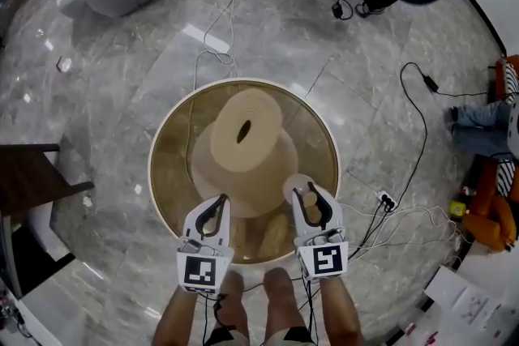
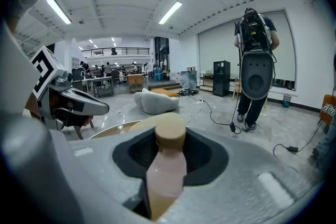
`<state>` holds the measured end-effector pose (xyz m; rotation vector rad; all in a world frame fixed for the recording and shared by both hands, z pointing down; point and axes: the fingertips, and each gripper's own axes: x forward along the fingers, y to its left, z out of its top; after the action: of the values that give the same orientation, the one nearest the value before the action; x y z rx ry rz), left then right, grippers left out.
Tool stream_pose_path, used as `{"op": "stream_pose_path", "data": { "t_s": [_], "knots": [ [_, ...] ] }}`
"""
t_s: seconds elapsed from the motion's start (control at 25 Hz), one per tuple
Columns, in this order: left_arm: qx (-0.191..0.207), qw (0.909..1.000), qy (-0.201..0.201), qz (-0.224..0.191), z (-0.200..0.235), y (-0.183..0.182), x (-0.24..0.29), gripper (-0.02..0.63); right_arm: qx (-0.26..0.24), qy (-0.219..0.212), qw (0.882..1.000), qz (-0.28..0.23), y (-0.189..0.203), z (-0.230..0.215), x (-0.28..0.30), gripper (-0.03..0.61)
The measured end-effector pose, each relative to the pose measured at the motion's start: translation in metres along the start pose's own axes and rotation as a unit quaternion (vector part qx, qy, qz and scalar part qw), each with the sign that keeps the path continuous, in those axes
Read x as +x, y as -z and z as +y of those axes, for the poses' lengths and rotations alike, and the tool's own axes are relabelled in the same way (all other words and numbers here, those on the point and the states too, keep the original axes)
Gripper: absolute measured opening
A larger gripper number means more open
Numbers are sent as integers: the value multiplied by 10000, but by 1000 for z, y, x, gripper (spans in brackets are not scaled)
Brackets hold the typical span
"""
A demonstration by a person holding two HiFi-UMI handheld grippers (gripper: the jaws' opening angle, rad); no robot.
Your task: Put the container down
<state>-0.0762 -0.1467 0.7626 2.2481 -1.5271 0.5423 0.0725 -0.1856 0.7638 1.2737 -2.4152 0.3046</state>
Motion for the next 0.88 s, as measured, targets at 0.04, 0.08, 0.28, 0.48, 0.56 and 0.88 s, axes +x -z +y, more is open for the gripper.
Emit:
{"op": "stream_pose_path", "data": {
  "t_s": [0.04,0.08,0.28,0.48,0.56,0.88],
  "knots": [
    [-103,9999,-17,49,-1,7,5,20,-14,-19,10000,16,9,0,4,127],
    [-197,9997,-33,103,-2,14,9,20,-34,-38,10000,42,17,0,7,127],
    [-149,9997,-9,200,-6,45,30,20,-47,-123,9998,161,56,-3,21,127],
    [-494,9981,-77,359,-10,63,47,20,-38,-154,9996,234,86,-6,33,129],
    [-513,9978,-60,408,-12,72,52,20,-55,-155,9995,258,95,-7,36,128],
    [-531,9973,-89,494,-14,97,61,20,-72,-181,9995,243,117,-11,44,129]
  ]
}}
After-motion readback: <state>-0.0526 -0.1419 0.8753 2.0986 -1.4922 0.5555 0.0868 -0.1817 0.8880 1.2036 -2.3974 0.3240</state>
